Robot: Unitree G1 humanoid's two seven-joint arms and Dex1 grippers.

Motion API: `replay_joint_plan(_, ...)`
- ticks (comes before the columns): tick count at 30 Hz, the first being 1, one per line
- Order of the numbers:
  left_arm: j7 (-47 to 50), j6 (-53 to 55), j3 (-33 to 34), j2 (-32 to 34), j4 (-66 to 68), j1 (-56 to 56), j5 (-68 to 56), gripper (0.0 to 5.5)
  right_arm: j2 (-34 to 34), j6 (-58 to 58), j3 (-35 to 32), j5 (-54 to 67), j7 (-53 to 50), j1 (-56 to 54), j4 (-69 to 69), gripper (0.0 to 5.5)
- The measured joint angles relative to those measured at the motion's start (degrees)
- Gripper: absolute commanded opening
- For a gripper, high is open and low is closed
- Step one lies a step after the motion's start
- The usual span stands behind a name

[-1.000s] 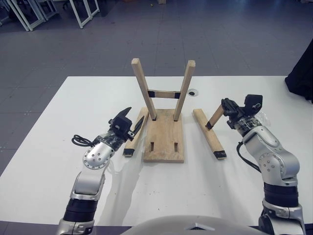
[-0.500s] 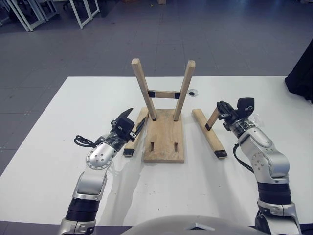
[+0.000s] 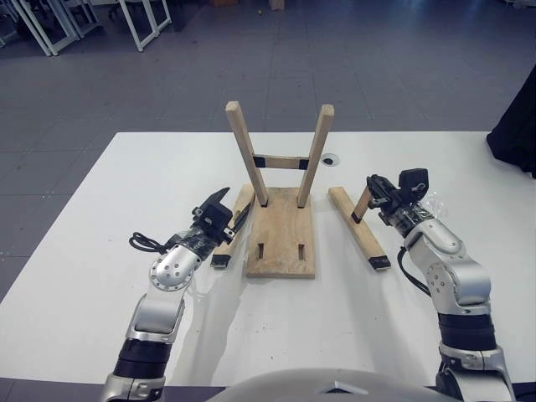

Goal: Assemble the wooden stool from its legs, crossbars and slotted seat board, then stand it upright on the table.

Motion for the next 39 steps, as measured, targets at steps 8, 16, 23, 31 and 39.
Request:
replay_joint_plan(8,-0.11,0.00,0.01,0.00,0.01,-0.08,0.01,2.79,-0.19,-0.56,1.54,-2.52,0.74,0.39,0.50,0.40)
replay_joint_plan(16,-0.63,0.00,0.16,0.09,0.11,-1.72,-0.03,2.79,0.96,-0.51,0.32,-2.60,1.01,0.09,0.89,0.40)
replay_joint_plan(23,-0.78,0.00,0.25,0.16,0.13,-2.25,-0.04,2.79,1.29,2.05,2.07,-4.37,1.22,3.26,2.43,1.38)
replay_joint_plan(31,-1.25,0.00,0.23,0.21,0.04,-3.26,-0.01,2.79,1.51,2.07,1.01,-4.52,0.52,2.08,2.22,1.90)
replay_joint_plan(39,-1.55,0.00,0.22,0.32,-0.10,-3.32,0.21,2.79,1.96,2.08,-0.06,-4.27,0.45,1.11,-0.07,1.90)
